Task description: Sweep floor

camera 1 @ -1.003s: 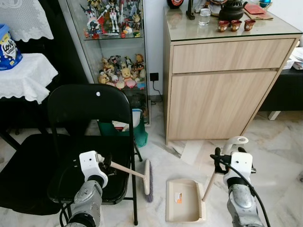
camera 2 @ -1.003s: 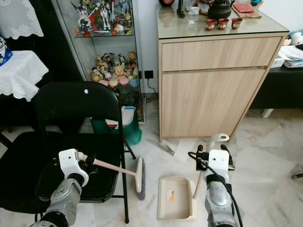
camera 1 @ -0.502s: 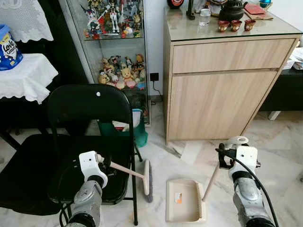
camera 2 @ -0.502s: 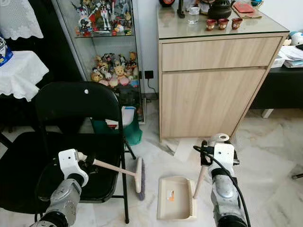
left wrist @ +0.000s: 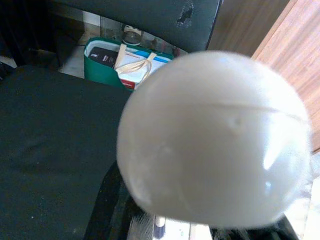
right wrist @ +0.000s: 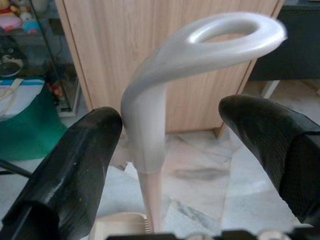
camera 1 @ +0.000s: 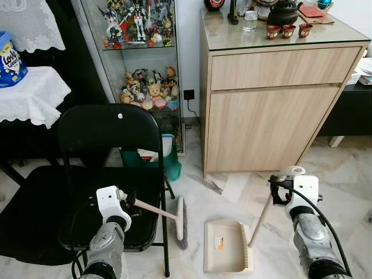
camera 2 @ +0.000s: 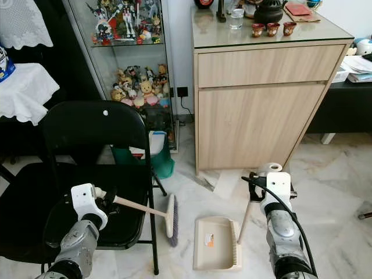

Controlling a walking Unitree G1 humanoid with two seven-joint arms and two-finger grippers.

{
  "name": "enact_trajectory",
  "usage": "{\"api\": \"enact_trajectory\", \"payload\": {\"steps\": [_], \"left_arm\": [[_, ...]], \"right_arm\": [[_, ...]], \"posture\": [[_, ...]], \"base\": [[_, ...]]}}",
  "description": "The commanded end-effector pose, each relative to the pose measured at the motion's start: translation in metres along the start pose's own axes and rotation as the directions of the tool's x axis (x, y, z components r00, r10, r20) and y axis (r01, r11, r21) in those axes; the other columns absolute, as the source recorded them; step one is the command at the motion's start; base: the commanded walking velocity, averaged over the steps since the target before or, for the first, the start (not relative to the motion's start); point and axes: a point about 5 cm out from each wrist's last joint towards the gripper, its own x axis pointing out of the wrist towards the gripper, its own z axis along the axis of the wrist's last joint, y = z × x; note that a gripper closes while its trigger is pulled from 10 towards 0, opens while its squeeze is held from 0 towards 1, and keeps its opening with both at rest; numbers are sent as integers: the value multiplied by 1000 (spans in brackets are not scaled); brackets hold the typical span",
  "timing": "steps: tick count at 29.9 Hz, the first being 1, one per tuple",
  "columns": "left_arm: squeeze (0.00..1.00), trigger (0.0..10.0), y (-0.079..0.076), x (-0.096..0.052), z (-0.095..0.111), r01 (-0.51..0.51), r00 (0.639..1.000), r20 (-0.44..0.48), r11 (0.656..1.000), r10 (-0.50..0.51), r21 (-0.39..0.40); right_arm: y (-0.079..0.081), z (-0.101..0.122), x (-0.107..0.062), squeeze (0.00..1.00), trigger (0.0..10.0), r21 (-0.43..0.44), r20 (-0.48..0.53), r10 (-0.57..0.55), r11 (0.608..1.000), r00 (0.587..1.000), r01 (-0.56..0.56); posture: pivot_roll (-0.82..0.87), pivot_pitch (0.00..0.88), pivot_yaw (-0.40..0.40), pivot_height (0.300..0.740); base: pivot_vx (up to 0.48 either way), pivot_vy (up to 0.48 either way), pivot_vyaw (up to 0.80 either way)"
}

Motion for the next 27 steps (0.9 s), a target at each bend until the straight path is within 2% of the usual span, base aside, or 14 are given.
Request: {"api": "enact_trajectory", "payload": {"steps": [1,9,13,27], "left_arm": [[0,10000,11,-3,0,-18,1000,-13,999,19,50],[0,10000,13,-3,2,-14,1000,-12,998,15,66],[0,10000,14,-3,2,-17,1000,-10,997,18,69],[0,10000,13,-4,1,-15,1000,-6,997,16,70]], "right_arm": [[2,0,2,0,10000,0,-14,17,1000,1000,-17],[13,-1,3,0,10000,-9,-28,109,994,994,-109],[16,2,4,0,10000,-16,-18,119,993,993,-120],[8,12,10,0,10000,-60,2,119,991,993,-118]], "posture": [[-130,0,95,740],[-119,0,110,740],[-116,0,114,740],[-109,0,119,740]], "base": [[0,0,0],[0,0,0],[0,0,0],[0,0,0]]}}
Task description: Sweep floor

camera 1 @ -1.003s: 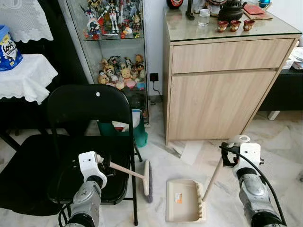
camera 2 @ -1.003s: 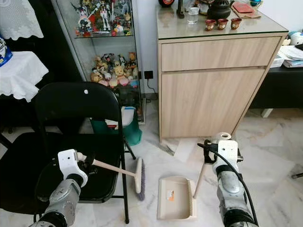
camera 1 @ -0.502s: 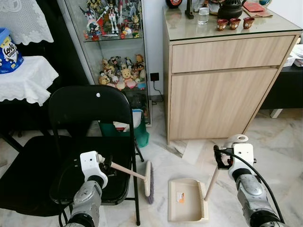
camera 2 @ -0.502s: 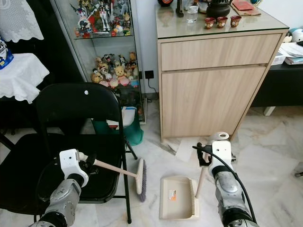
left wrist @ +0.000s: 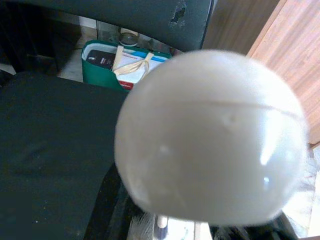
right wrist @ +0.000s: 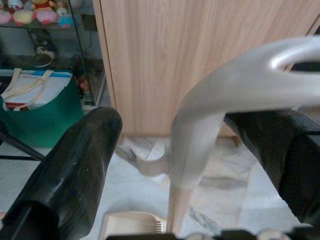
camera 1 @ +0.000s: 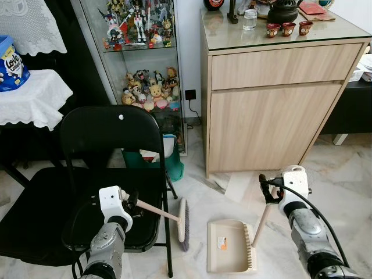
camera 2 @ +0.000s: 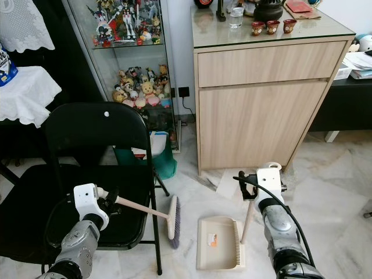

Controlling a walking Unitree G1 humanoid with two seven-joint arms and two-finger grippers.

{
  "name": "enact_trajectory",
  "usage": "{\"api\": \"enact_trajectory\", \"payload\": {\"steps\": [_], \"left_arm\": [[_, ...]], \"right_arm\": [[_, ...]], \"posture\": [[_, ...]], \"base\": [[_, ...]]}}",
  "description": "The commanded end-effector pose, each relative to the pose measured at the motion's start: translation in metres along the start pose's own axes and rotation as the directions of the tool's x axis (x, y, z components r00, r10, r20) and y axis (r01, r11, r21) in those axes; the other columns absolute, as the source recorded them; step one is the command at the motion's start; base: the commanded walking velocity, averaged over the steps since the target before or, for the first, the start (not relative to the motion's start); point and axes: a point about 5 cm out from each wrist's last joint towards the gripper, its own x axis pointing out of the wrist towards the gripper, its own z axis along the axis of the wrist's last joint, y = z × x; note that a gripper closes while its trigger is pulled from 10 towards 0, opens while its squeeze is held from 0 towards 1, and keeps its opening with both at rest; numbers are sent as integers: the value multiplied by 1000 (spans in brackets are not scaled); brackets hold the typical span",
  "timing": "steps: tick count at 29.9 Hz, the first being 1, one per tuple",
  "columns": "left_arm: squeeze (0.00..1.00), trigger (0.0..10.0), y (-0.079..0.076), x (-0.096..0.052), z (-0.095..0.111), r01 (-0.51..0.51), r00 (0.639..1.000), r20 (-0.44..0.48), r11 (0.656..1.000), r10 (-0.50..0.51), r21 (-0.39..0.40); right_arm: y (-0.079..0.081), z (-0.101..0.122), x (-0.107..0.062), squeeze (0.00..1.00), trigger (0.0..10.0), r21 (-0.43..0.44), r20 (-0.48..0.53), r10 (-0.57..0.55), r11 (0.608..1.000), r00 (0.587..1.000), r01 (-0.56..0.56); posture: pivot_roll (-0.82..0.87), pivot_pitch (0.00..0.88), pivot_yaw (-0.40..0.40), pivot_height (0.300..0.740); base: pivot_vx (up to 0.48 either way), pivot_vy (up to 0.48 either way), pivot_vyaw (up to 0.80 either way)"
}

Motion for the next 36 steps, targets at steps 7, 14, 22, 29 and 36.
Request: {"api": "enact_trajectory", "payload": {"steps": [7,14,22,29,36], "left_arm": [[0,10000,19,-5,1,-42,999,-9,998,43,53],[0,10000,20,-6,1,-42,999,-13,997,43,58],[0,10000,20,-6,0,-43,999,-18,997,44,57],[0,10000,20,-6,-1,-46,999,-21,997,47,55],[0,10000,19,-6,-2,-44,999,-22,998,46,52]], "right_arm": [[0,3,3,0,10000,-4,-1,-7,1000,1000,7],[4,0,2,0,0,1,-10,2,1000,1000,-2],[6,-4,1,0,0,6,-22,5,1000,1000,-5],[6,-4,0,0,0,5,-24,10,1000,1000,-10],[7,-6,0,0,0,1,-28,13,1000,1000,-13]], "posture": [[-105,0,125,740],[-102,0,131,740],[-100,0,130,740],[-99,1,127,740],[-99,4,125,740]], "base": [[0,0,0],[0,0,0],[0,0,0],[0,0,0],[0,0,0]]}}
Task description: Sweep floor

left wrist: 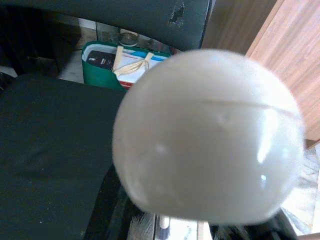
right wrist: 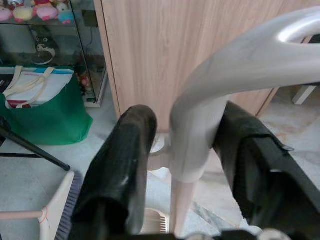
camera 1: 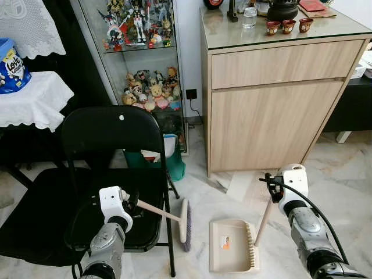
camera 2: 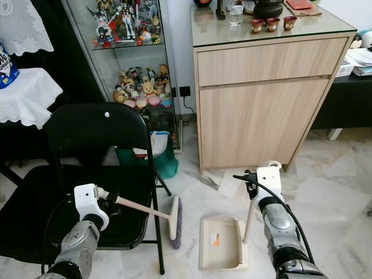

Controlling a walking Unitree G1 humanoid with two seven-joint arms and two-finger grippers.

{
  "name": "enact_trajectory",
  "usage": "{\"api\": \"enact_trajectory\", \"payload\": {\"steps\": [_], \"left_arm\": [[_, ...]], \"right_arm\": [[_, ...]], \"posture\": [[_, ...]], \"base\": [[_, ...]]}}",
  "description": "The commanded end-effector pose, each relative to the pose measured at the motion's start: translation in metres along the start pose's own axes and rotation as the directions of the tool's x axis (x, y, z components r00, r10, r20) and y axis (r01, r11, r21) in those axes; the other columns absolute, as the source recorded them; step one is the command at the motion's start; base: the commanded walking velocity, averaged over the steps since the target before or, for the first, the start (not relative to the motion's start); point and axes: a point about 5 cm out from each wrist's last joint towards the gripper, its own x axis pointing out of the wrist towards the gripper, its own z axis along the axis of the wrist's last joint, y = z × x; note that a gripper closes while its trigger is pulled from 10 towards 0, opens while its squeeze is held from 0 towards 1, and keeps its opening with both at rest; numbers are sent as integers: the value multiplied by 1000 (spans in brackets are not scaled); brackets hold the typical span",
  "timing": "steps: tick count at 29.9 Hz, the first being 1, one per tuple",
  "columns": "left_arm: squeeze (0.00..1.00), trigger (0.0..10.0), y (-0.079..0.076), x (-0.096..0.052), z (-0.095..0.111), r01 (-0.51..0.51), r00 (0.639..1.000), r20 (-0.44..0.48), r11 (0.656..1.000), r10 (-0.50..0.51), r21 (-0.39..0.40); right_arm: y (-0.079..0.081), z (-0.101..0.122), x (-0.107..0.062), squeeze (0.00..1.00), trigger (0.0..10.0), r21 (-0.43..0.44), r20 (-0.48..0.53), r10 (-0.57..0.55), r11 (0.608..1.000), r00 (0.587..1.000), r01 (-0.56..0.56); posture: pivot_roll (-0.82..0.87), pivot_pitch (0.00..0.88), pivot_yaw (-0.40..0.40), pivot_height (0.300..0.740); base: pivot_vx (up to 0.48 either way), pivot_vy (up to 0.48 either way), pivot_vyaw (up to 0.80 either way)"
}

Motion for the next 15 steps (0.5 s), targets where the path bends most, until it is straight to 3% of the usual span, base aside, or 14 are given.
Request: {"api": "enact_trajectory", "payload": {"steps": [1,15], "left_arm": [[0,10000,18,-6,-2,-54,998,-20,997,55,48],[0,10000,17,-6,-3,-44,999,-22,998,45,53]], "right_arm": [[5,-4,-1,0,0,-2,-11,15,1000,1000,-15],[12,-2,0,0,0,-8,0,7,1000,1000,-7]], "posture": [[-99,4,125,740],[-99,6,125,740]], "base": [[0,0,0],[0,0,0]]}}
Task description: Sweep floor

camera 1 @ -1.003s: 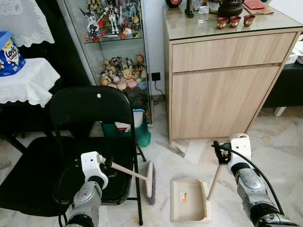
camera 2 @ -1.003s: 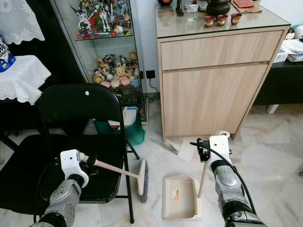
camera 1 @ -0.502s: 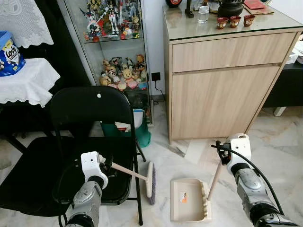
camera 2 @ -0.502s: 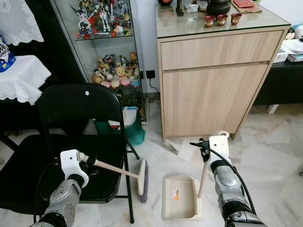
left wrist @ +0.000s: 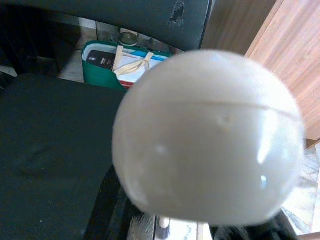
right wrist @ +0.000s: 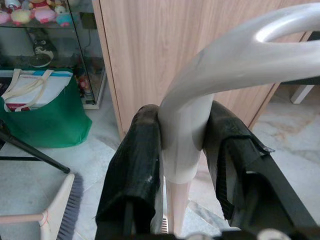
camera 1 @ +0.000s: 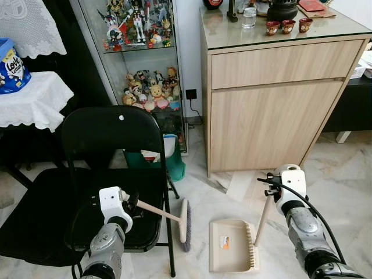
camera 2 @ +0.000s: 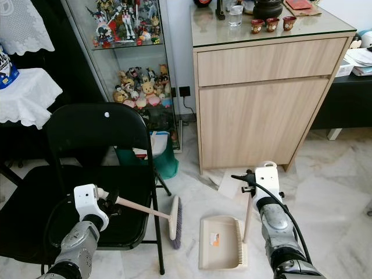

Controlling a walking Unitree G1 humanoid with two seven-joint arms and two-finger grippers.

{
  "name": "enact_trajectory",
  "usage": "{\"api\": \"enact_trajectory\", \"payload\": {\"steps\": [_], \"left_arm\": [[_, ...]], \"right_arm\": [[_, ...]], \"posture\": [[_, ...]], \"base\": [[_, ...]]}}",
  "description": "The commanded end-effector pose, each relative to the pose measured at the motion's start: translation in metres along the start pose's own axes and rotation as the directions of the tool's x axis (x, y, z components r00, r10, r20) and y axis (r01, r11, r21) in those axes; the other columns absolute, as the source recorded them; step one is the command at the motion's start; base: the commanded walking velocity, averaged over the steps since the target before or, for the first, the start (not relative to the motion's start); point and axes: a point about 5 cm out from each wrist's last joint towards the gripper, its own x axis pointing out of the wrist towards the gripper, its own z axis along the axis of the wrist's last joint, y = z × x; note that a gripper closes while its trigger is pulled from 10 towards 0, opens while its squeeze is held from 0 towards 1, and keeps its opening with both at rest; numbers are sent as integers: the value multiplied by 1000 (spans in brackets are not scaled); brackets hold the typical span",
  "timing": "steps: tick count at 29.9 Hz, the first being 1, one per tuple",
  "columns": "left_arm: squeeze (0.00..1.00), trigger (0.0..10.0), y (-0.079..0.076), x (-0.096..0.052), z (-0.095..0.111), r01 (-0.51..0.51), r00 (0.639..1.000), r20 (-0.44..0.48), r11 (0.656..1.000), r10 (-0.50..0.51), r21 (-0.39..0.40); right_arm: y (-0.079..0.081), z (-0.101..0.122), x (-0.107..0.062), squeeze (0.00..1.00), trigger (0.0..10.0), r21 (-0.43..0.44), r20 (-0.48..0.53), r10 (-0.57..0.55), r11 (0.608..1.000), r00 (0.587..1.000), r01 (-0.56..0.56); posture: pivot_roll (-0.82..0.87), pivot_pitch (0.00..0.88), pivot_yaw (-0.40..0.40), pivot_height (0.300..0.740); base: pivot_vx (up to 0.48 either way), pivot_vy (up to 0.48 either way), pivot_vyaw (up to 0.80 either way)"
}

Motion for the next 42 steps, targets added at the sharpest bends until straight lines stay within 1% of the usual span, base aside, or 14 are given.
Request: {"api": "enact_trajectory", "payload": {"steps": [1,14,19,20,24,25,26,27,29,32,34,39,41,42], "left_arm": [[0,10000,16,-6,-2,-42,999,-21,998,43,54],[0,10000,13,-5,-3,-37,999,-26,998,38,53],[0,10000,12,-5,-3,-23,999,-25,998,25,66],[0,10000,11,-5,-2,-18,1000,-22,997,20,70],[0,10000,10,-4,-1,-6,1000,-11,997,7,79],[0,10000,9,-5,2,19,1000,8,995,-20,102],[0,10000,9,-5,2,19,1000,8,995,-20,102],[0,10000,6,-5,5,51,998,28,991,-55,127],[0,10000,6,-5,6,59,997,33,989,-64,133],[0,10000,4,-7,11,86,993,67,985,-97,152],[0,10000,2,-11,18,101,987,108,980,-120,171],[0,10000,3,-15,27,98,981,149,979,-126,181],[0,10000,1,-16,27,104,980,150,978,-132,180],[0,10000,1,-16,27,104,980,150,978,-132,180]], "right_arm": [[6,-1,0,0,0,-15,-3,16,1000,1000,-16],[5,-1,0,0,0,-31,-4,-2,1000,1000,2],[8,3,2,0,0,-29,21,17,999,1000,-17],[12,3,1,0,10000,-24,27,18,1000,999,-18],[16,2,0,0,10000,-14,34,22,1000,999,-22],[20,-1,-2,0,10000,-11,33,31,999,999,-31],[20,-1,-2,0,10000,-11,33,31,999,999,-31],[24,-4,-3,0,10000,-8,28,38,999,999,-38],[24,-4,-4,0,10000,-8,28,39,999,999,-39],[26,-5,-4,0,10000,0,27,42,999,999,-42],[28,-3,-3,0,10000,4,31,45,999,999,-45],[28,0,-1,0,10000,15,39,38,999,999,-39],[28,1,0,0,10000,52,41,21,998,999,-23],[28,1,0,0,10000,52,41,21,998,999,-23]], "posture": [[-99,6,124,740],[-105,2,118,740],[-109,1,114,740],[-112,0,112,740],[-110,0,106,740],[-108,0,102,740],[-108,0,102,740],[-106,0,98,740],[-106,0,98,740],[-106,0,94,740],[-104,0,91,740],[-101,0,89,740],[-99,0,87,740],[-99,0,87,740]], "base": [[0,0,0],[0,0,0],[0,0,0],[0,0,0],[0,0,0],[0,0,0],[0,0,0],[0,0,0],[0,0,0],[0,0,0],[0,0,0],[0,0,0],[0,0,0],[0,0,0]]}}
